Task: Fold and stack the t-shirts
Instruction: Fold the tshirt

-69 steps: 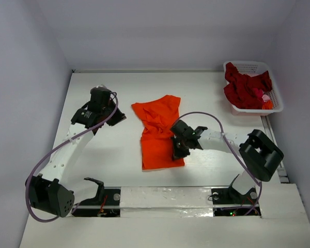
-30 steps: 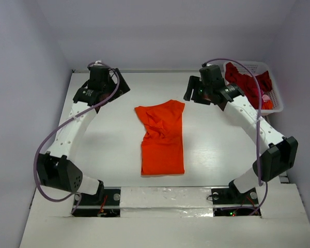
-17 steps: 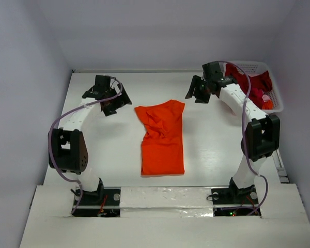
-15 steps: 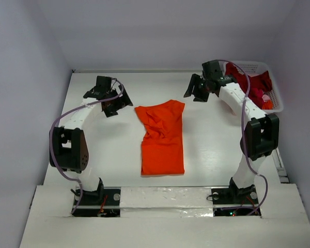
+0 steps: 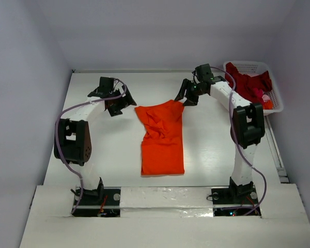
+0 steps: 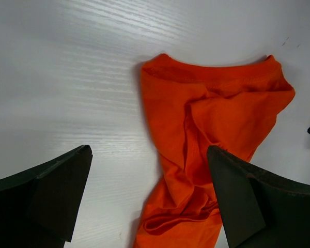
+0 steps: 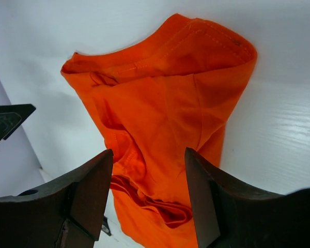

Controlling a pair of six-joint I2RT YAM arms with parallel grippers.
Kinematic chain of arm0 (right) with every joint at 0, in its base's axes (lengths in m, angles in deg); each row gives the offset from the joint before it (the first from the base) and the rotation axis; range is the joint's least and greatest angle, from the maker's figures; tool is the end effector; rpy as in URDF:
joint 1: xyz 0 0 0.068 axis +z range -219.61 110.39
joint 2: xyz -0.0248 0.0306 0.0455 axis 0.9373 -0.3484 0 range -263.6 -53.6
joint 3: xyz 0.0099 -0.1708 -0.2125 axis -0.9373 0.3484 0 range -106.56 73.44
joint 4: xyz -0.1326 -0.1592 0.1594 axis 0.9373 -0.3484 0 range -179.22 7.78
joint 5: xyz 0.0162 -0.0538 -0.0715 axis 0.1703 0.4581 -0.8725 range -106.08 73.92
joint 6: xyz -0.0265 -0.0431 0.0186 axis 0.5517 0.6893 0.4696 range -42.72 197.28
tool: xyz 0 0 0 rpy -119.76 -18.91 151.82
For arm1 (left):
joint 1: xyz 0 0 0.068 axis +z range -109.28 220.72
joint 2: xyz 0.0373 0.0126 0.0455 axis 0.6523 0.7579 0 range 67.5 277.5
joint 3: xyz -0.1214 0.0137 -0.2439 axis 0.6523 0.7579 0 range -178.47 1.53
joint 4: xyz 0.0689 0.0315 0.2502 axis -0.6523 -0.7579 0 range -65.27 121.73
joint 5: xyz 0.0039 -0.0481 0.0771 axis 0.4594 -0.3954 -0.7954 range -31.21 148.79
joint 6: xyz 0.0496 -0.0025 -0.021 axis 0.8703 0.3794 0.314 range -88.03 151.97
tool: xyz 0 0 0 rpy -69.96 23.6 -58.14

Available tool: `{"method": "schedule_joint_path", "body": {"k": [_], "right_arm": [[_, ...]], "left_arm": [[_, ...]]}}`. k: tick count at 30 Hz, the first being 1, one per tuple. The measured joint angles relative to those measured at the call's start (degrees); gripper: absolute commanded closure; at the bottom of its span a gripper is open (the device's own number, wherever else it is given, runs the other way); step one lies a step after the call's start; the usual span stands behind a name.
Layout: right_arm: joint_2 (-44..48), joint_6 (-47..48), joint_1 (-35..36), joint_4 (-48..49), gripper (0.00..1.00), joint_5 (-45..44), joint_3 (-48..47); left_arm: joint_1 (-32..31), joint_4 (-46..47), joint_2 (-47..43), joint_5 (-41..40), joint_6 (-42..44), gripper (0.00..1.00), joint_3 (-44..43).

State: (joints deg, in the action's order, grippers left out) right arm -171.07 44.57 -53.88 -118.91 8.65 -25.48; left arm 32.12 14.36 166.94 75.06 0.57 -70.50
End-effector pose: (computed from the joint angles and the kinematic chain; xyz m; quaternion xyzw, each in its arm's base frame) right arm 0.4327 0.1373 0.2393 0.0744 0.9314 0.3061 0.1822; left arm 0.3794 -0.0675 0.2382 -0.1273 0.9066 -0.2529 0.3130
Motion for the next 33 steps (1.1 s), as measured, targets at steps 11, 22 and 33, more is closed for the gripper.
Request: {"method": "schedule_joint_path", "body": {"k": [11,22,33], "right_arm": [[-1.86,-0.52,-3.98,-0.09,0.37,2.78,-7.23],[-1.86,-0.50,-5.16,-0.39,0.37,3.48,-7.54],[-1.86,-0.48,-5.33,-0.37,0.38,4.07,-7.52]], "left_arm": [[0.00,14.67,8.37,8.57,-8.11,0.13,1.31],[1.81,24.46,11.61,13.99,-14.62,0.18,6.84],[5.14,36.13,12.98,19.52,-21.07,0.32,12.26]]}}
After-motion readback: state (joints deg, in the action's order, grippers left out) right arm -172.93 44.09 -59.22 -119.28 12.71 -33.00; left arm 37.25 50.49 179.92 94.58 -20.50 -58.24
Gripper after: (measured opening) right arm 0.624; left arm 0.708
